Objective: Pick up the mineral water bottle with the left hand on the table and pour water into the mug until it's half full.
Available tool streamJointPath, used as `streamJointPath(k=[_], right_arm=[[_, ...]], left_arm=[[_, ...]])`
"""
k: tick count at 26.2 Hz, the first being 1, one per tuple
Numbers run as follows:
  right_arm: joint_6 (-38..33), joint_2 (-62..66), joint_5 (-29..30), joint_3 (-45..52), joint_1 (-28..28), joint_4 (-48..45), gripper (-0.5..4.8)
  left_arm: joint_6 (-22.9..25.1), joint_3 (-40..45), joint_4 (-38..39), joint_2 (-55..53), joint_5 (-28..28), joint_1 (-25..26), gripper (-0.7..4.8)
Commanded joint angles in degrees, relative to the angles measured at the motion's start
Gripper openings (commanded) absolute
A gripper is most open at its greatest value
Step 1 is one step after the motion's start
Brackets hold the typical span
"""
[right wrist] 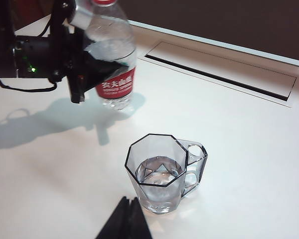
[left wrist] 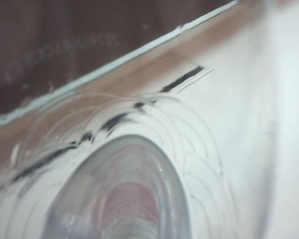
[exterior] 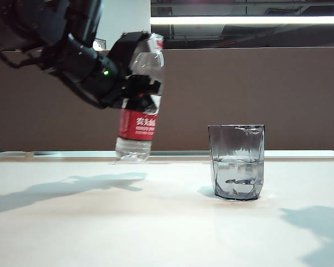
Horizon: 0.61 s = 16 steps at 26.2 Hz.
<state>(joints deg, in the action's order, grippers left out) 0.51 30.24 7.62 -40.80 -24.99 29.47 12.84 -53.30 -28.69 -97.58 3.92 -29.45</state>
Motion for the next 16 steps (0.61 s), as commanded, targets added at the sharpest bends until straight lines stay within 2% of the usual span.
streamJointPath(k=[1, 5, 16], right_arm=[[0.1, -0.2, 0.2, -0.4, 0.0, -1.0, -0.08], [0.1, -0.2, 0.2, -0.4, 0.0, -1.0, -0.08], [0.1, -0.3, 0.2, -0.4, 0.0, -0.9, -0.08]], left_arm=[[-4.4, 3.0, -7.2, 0.9, 0.3, 0.3, 1.33], [-7.6, 7.2, -12.2, 0.9, 0.3, 0.3, 1.33], [-9.3, 15.1, -18.3, 2.3, 0.3, 1.8, 1.33]])
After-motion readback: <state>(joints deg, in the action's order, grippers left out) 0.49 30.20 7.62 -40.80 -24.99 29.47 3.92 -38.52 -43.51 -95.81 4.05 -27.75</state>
